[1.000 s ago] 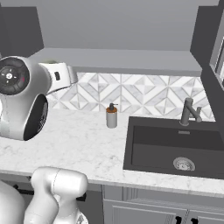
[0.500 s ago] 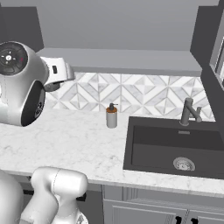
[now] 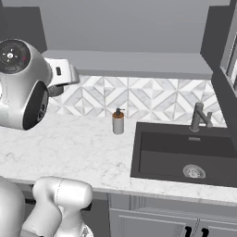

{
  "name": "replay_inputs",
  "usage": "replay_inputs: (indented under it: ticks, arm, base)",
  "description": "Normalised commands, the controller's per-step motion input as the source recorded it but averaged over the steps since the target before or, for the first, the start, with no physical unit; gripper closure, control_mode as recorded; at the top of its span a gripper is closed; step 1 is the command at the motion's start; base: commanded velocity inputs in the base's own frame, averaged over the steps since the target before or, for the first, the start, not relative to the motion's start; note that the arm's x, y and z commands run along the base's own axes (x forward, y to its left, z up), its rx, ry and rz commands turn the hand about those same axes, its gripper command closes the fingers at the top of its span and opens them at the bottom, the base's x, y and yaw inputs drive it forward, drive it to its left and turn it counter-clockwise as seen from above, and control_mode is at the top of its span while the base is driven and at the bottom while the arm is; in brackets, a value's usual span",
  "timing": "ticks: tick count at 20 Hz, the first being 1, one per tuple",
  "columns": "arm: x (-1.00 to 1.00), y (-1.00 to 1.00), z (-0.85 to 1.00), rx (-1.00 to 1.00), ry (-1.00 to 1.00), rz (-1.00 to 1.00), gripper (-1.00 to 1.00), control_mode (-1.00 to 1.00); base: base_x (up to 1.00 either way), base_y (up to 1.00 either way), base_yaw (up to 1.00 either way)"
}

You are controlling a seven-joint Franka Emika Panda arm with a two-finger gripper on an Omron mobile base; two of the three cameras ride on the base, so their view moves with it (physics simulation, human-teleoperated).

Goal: Gather all objects into one cabinet and sort the glasses and bowls to opposite sides.

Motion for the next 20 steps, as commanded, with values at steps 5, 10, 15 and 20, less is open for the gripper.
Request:
replay_inputs:
  ticks: [5,10,15,20]
  arm:
    - [0.0,0.0,0.0,0.0,0.0,0.0,1.0,1.0]
    - [0.0,0.0,0.0,0.0,0.0,0.0,1.0,1.0]
    - [0.0,0.0,0.0,0.0,0.0,0.0,1.0,1.0]
    - [0.0,0.0,0.0,0.0,0.0,0.0,1.0,1.0]
  base:
    - [-0.98,-0.26,-0.18]
    - [-0.71,-0.56,-0.57]
    - [-0.43,-0.37,-0.73]
    - [-0.47,-0.44,-0.71]
